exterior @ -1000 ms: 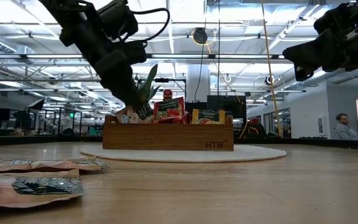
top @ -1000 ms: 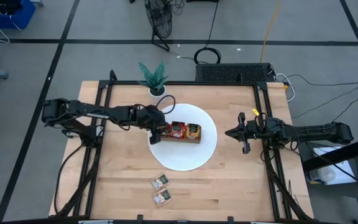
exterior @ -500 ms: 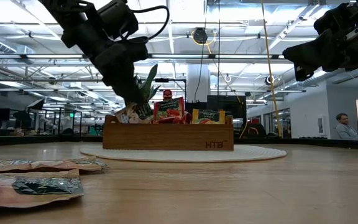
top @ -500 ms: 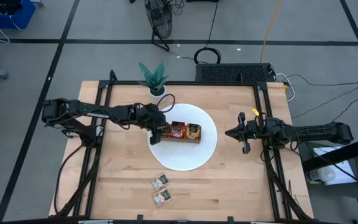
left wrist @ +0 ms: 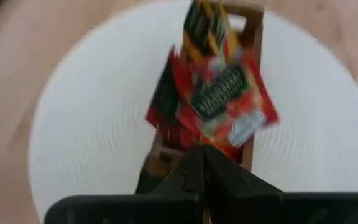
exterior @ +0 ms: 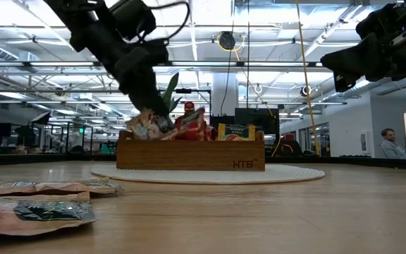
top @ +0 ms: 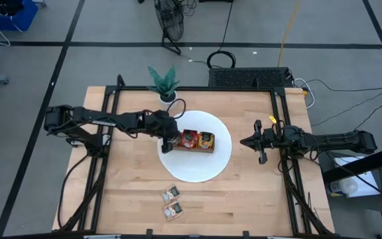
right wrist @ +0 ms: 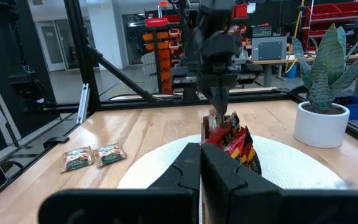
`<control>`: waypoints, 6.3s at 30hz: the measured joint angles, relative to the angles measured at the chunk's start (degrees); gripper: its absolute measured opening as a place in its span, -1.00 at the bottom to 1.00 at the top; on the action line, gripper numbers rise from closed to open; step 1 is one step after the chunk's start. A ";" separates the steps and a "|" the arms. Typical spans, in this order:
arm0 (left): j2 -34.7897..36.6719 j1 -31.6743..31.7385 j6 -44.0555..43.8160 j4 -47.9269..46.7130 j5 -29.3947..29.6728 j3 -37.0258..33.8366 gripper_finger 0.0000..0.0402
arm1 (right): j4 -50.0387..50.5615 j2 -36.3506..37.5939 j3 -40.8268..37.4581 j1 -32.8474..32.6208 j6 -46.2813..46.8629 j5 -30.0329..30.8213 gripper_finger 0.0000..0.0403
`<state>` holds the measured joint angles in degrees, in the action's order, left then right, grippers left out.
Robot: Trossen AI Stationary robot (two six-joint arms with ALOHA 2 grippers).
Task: Pick & Place Tea
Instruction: Put the brown tea bag into the left section of the wooden organizer, then adjust the red tea bags in the middle section of the wooden organizer
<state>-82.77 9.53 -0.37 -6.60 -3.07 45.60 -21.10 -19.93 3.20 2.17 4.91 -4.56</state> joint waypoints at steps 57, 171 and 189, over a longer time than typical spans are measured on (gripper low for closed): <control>1.10 -3.94 0.13 65.17 9.18 -31.74 -1.00 | -0.01 0.01 0.00 -0.01 0.00 0.00 -0.98; -9.70 -12.38 -15.44 -5.26 30.16 2.56 -0.96 | 0.34 0.01 0.00 -0.01 0.00 0.00 -0.98; -12.32 -16.01 -9.40 -5.12 24.14 13.56 -0.98 | 0.34 -0.01 0.00 -0.01 -0.02 0.00 -0.98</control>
<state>-95.08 -6.48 -9.78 -11.72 21.07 59.17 -20.76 -19.94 3.20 2.15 4.89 -4.56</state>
